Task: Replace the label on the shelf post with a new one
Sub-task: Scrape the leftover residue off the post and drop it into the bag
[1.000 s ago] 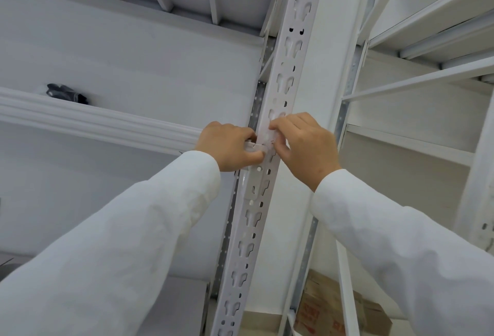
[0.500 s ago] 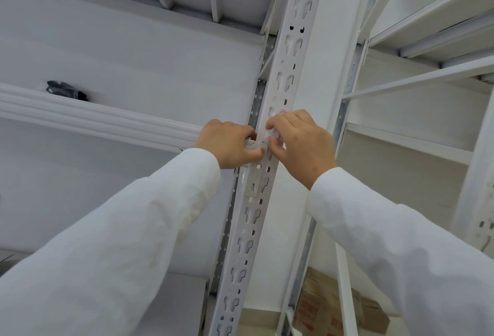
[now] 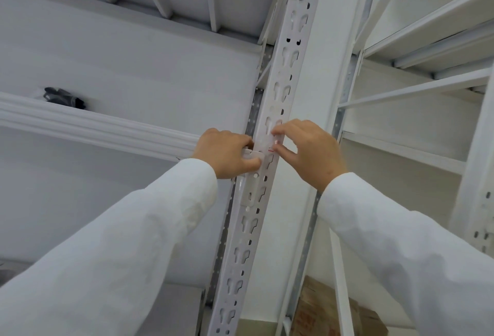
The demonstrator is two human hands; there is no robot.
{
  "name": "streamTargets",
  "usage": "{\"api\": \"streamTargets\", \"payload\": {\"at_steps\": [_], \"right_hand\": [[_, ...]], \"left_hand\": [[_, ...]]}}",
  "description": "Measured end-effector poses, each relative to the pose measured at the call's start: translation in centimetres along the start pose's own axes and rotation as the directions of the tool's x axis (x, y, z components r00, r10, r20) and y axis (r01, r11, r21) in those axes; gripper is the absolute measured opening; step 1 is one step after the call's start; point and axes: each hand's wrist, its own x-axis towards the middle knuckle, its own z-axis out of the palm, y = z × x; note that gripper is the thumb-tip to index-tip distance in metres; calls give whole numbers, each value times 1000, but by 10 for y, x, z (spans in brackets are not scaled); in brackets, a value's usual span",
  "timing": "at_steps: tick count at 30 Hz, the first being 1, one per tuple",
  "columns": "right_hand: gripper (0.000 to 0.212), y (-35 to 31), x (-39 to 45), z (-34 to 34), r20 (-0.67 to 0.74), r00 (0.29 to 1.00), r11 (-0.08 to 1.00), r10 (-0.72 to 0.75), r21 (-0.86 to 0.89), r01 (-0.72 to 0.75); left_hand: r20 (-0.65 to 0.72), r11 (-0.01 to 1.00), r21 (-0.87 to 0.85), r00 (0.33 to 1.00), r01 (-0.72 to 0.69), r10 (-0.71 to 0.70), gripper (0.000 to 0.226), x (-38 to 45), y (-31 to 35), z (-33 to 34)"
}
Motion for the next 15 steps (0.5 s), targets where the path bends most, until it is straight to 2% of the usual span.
{"api": "streamTargets", "payload": {"at_steps": [7, 11, 15], "right_hand": [[14, -6, -1, 5, -5, 999, 999, -34, -43, 34], [12, -10, -2, 8, -30, 1000, 999, 5, -45, -7], [10, -16, -2, 12, -61, 998, 998, 12, -67, -16]], "left_hand": [[-5, 1000, 0, 1000, 15, -15, 57, 0, 1, -1], [-15, 1000, -8, 1000, 22, -22, 39, -1, 1, 0], [-14, 999, -15, 999, 31, -32, 34, -2, 1, -1]]}}
